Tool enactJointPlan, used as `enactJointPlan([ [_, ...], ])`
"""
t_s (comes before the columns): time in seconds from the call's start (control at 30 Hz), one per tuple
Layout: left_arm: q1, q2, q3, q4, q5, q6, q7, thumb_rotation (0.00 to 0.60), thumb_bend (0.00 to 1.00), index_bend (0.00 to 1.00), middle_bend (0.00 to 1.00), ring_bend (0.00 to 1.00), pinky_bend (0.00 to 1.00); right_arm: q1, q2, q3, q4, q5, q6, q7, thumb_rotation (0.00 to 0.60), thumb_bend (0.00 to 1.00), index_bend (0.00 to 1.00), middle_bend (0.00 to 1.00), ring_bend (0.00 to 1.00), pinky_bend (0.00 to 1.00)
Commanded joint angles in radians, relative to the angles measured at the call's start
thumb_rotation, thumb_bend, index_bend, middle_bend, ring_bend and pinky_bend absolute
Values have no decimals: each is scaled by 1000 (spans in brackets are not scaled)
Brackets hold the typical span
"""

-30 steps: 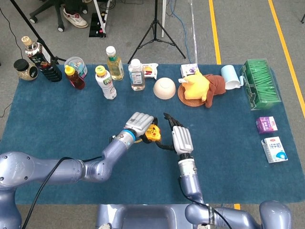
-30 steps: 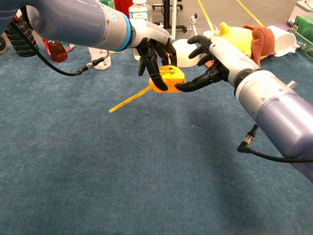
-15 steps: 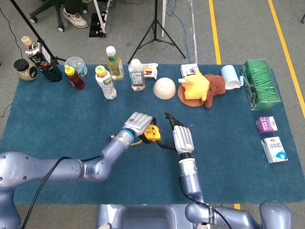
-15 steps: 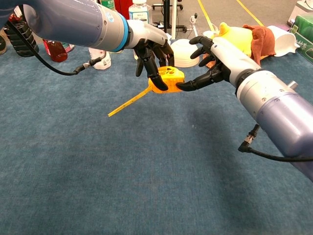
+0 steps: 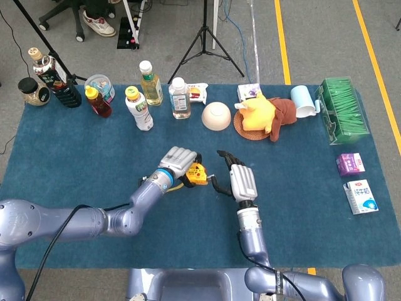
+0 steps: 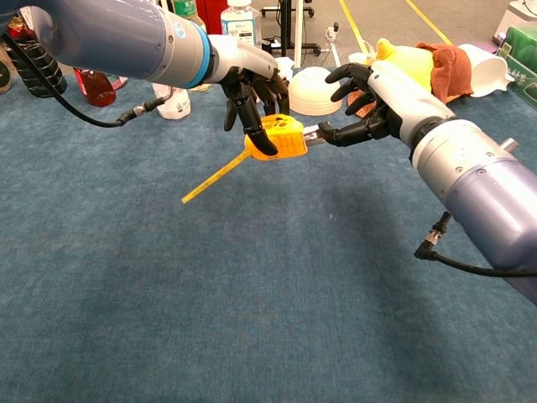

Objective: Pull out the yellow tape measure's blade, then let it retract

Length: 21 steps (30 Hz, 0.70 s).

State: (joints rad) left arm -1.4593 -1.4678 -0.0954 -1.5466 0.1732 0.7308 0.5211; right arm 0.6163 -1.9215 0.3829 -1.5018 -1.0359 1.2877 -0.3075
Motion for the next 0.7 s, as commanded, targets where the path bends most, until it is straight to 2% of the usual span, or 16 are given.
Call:
enactJointPlan([
  [0.03,1,0,1,1,0,-2,-2,582,324,616,479,415,493,0,0,0,0,-2,1,1,543,443,212,246,285,288],
  [0.27,2,-3,3,12,1,-6,-4,587,324,615,479,415,494,-1,-3,-4,5,-22,9,14,542,475,369,288,318,303],
  [0.7,-3,-10,8,32,-5,-12,1,584,324,615,479,415,494,-4,-5,-2,19,-23,8,23,542,496,492,342,356,318],
])
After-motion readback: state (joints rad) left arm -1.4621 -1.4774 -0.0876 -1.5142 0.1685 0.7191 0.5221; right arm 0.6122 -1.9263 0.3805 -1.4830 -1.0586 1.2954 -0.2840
